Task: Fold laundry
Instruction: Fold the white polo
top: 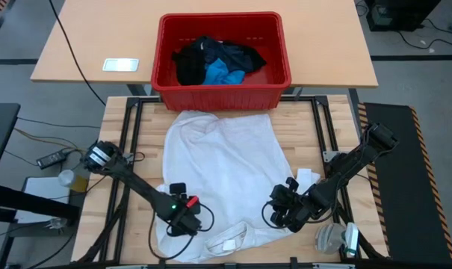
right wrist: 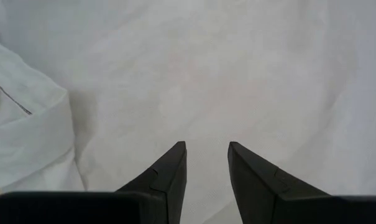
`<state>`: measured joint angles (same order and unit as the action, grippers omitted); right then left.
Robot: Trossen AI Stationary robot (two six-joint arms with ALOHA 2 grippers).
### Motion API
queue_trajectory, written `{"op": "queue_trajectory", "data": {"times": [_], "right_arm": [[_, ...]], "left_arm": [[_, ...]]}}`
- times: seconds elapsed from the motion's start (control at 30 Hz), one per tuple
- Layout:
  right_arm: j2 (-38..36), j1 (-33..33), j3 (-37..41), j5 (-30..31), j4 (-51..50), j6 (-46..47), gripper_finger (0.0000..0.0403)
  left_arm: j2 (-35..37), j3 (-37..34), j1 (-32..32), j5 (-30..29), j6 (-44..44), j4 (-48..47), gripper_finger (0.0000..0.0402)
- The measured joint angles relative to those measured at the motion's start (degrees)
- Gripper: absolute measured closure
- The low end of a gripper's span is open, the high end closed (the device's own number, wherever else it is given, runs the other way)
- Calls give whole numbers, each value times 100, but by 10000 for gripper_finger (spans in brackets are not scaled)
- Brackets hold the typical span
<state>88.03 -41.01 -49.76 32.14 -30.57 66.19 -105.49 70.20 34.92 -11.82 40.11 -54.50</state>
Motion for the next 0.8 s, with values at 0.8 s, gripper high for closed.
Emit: {"op": "queue_trajectory", "data": {"times": [0.8], "right_arm": [[0,-17,0,131,44,-39,276]], "left_arm": [[-363,113,49,-174,-121,-1235,217]]}}
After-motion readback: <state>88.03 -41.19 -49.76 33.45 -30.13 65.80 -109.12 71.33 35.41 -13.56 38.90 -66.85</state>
